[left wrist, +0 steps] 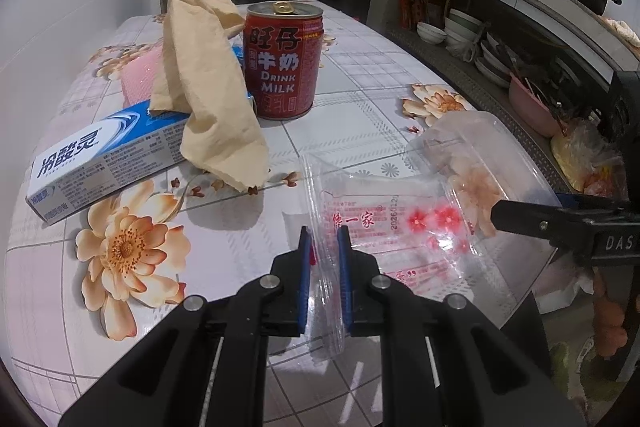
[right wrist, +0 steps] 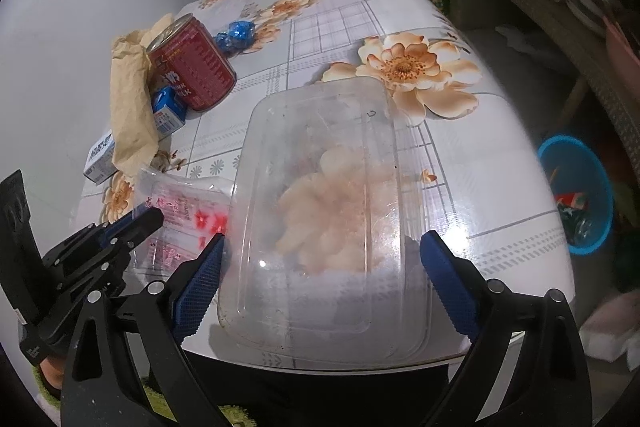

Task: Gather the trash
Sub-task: 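Lift the wrapper and container off the table toward the wastebasket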

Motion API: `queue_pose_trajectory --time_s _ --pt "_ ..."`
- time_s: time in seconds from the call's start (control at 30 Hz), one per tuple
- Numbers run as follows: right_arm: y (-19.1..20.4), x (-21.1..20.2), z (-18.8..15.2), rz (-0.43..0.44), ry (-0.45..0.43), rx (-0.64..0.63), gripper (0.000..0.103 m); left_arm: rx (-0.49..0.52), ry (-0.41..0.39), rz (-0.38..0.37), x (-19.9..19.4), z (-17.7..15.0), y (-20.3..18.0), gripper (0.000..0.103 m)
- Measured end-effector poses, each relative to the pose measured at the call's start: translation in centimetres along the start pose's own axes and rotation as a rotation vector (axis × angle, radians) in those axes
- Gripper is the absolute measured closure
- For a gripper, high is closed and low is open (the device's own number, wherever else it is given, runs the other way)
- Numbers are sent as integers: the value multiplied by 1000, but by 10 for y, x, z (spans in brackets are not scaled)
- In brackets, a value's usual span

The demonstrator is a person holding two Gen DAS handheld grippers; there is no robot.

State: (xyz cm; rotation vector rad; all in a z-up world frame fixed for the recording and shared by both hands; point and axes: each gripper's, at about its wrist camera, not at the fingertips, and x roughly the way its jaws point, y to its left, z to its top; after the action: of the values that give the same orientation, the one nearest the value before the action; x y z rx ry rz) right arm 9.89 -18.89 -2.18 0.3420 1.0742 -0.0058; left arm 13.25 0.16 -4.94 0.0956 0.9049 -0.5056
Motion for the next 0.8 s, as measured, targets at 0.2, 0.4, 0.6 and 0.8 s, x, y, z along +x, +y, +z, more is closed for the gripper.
queue_pose_trajectory --time_s 0.2,0.4,0.6,0.8 --pt "-3 -4 -3 1 -20 8 15 3 -22 -15 -7 2 0 92" --pt "-9 -13 -3 24 -44 32 16 -5 -51 -43 -16 7 0 92" --pt "-18 -28 0 35 -80 56 19 -10 -84 -71 -25 17 -3 93" --pt "-30 -40 -1 41 -113 91 19 -3 -106 -105 -28 27 -14 93"
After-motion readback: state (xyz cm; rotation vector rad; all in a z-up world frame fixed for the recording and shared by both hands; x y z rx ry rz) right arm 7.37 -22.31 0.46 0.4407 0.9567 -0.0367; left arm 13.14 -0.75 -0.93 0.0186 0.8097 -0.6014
